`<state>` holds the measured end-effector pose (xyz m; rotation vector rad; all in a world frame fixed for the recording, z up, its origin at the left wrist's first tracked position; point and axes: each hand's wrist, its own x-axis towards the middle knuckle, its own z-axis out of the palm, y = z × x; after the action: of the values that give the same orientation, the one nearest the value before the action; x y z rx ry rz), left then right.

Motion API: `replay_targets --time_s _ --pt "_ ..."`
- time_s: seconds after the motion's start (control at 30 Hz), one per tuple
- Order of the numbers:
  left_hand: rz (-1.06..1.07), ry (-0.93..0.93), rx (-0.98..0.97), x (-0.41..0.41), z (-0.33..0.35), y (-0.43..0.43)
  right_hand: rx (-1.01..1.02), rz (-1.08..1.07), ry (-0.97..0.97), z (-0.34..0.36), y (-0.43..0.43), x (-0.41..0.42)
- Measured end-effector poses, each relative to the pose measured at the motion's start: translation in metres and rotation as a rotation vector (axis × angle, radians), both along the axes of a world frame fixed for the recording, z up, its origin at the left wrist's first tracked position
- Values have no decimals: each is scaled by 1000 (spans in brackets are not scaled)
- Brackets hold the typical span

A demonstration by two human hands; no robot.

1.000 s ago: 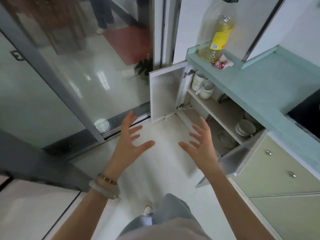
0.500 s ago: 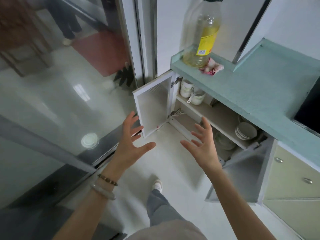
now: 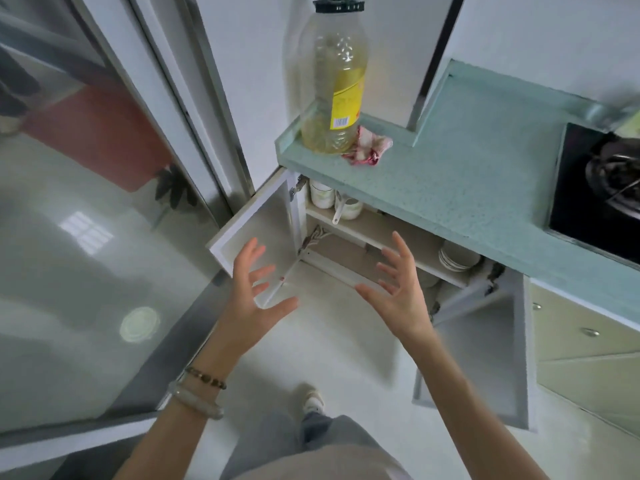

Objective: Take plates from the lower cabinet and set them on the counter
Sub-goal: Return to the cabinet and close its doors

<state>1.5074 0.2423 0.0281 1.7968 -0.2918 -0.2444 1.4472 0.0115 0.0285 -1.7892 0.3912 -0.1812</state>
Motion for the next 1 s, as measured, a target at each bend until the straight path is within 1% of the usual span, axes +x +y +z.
replay_targets --time_s 0.27,0.43,0.63,0.83,1.0 --pt "-221 47 0 71 -13 -30 -13 -219 77 -16 -15 20" --pt "-330 41 9 132 -21 -43 -45 -353 90 -20 -16 51" --pt "-448 95 19 194 -37 -59 -32 -483 111 -26 -17 95" --pt "-485 118 12 216 -53 -73 10 -536 121 -43 -20 109" --pt "-498 158 18 206 -77 -77 42 -570 141 -68 -20 97"
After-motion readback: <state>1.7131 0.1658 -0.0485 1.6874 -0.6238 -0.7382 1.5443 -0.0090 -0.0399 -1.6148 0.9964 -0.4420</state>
